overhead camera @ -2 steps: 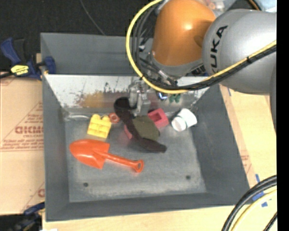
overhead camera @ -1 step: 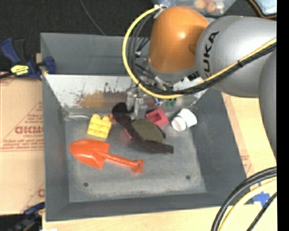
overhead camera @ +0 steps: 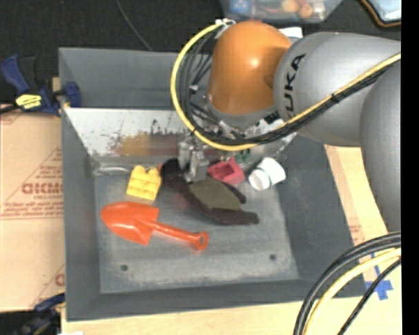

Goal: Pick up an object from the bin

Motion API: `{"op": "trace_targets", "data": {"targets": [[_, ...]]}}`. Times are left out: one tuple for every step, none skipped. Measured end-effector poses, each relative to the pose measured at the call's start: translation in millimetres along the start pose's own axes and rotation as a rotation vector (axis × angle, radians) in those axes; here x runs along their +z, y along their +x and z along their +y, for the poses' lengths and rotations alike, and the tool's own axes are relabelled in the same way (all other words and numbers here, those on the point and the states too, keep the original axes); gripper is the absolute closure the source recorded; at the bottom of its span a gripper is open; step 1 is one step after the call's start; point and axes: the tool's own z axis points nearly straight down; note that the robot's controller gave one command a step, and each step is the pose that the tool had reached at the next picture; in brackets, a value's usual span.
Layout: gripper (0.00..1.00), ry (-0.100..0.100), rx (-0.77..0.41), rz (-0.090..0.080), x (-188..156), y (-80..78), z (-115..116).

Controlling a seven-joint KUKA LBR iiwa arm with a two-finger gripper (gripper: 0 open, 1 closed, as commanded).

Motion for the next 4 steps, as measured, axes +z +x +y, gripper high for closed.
{"op": "trace_targets", "data": {"targets": [[1.00,-0.001,-0.140,-0.004,70.0,5.3,9.1],[1.00,0.004,-0.227,-0.017,38.9,2.3,4.8],[1.00,-0.008,-0.095,-0.012,105.6,2.6,-5.9],[1.00,0.001,-0.171,-0.031,77.5,2.4,-7.7]]}}
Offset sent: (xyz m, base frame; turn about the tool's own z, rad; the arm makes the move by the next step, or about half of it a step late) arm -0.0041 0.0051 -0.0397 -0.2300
